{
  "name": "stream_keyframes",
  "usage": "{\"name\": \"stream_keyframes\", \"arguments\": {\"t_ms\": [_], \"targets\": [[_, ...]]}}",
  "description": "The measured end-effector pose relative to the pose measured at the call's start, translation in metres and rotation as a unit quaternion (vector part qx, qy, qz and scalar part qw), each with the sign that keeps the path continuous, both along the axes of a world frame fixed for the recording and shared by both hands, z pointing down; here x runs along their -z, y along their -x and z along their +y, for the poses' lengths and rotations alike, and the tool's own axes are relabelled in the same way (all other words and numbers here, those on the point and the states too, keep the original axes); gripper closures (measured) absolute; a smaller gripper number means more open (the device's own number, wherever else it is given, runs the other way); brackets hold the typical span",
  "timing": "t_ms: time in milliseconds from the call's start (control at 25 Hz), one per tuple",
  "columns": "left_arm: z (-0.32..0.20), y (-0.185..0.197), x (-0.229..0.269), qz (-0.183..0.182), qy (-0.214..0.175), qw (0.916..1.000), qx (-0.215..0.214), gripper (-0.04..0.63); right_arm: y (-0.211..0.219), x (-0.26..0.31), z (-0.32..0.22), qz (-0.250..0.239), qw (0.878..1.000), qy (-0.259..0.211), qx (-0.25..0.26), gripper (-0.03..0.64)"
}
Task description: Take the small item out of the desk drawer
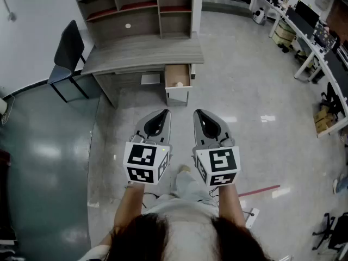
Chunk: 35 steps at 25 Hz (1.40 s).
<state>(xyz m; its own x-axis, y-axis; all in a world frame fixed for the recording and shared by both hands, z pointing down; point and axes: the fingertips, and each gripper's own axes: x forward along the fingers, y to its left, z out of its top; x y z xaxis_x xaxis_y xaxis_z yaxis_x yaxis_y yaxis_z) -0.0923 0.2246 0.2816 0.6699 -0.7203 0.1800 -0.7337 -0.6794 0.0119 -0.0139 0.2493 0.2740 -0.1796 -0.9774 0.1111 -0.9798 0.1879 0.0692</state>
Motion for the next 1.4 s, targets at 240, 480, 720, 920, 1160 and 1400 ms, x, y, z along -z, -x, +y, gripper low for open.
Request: {"name": "stream_keyframes", "arguments": {"t_ms": [240,480,720,920,1160,1400], "targets": [[-0.04,-0.017,-0.008,-0.002,0.008,1.0,0.004,0.581,-0.015,-0.006,-0.037,-0.012,1.0,0.002,0.003,0.589],[-0.082,-0.034,-0.016,-0.008,0.016,0.9998,0.013,0.581,-0.035,-0.01,-0.078,-0.016,1.0,0.0,0.001,0.589],[-0.118,-0.052,-0.025,-0.008,0.025,0.9994,0.02,0.581,-0.055,-0.014,-0.113,-0.012,1.0,-0.005,0.006,0.591],[-0.148,-0.064,-0.029,-0.002,0.026,0.9992,0.032,0.581,-0.066,-0.017,-0.142,-0.003,1.0,-0.012,0.023,0.589],[-0.176,-0.075,-0.034,0.001,0.03,0.9981,0.053,0.581,-0.081,-0.027,-0.173,-0.008,0.999,-0.001,0.04,0.589],[-0.196,-0.072,-0.043,0.0,0.037,0.9968,0.071,0.581,-0.083,-0.04,-0.201,-0.011,0.999,0.012,0.051,0.589]]}}
